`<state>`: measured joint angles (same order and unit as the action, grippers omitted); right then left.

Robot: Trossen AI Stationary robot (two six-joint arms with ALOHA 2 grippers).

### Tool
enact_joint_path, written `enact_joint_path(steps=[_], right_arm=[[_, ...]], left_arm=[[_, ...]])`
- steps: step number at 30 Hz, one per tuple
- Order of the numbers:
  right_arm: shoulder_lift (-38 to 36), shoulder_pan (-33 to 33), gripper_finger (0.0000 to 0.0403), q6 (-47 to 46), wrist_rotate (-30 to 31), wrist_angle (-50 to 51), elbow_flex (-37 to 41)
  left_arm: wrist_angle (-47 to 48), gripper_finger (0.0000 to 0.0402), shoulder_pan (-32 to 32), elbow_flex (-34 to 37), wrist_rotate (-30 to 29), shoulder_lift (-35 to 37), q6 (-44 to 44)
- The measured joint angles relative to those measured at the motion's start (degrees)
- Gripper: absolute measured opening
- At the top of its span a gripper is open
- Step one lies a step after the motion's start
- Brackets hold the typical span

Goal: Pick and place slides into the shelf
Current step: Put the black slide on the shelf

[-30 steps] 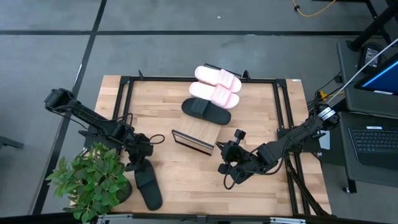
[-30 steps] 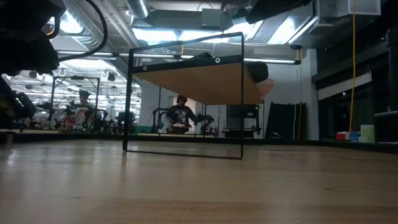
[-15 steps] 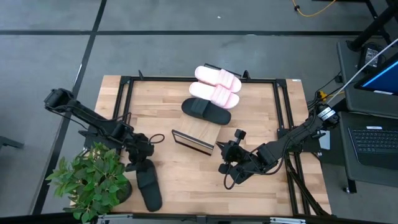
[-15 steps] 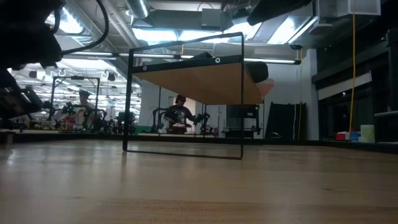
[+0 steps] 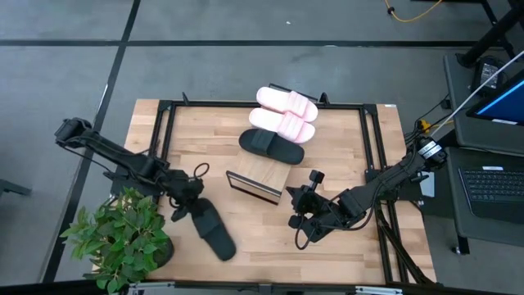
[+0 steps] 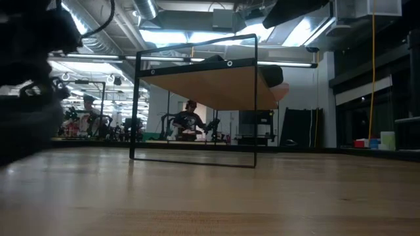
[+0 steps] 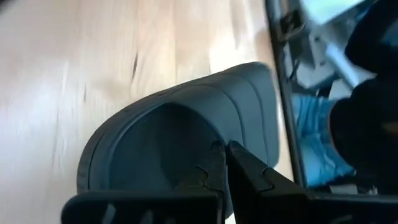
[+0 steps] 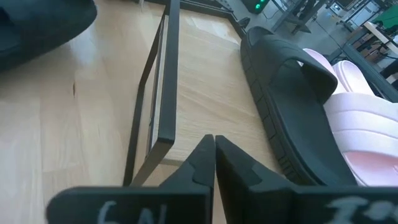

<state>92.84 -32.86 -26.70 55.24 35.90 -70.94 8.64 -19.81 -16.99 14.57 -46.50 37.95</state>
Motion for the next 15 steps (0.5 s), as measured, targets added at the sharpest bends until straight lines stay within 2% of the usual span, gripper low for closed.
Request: enact_joint_path(steps=[4,9,15], right_arm=[[0.00,-0.41,0.0017,-0.55,-0.03,1.83,0.00],[0.00,-2.14,0.0005,-9.78,-1.36,8.86,0.13],[-0.02,-4.73,0.0004,-17.52,-1.36,9.54,2.73]], left_arm=[[-3.58,0.0000,0.00,0.00,-2.43,2.34,-0.88],[-5.03,0.0000,0.04,0.00,-6.52,4.98,-1.86],[-9.15,0.0000,0.04,0.00,-9.02,7.76,-2.60]])
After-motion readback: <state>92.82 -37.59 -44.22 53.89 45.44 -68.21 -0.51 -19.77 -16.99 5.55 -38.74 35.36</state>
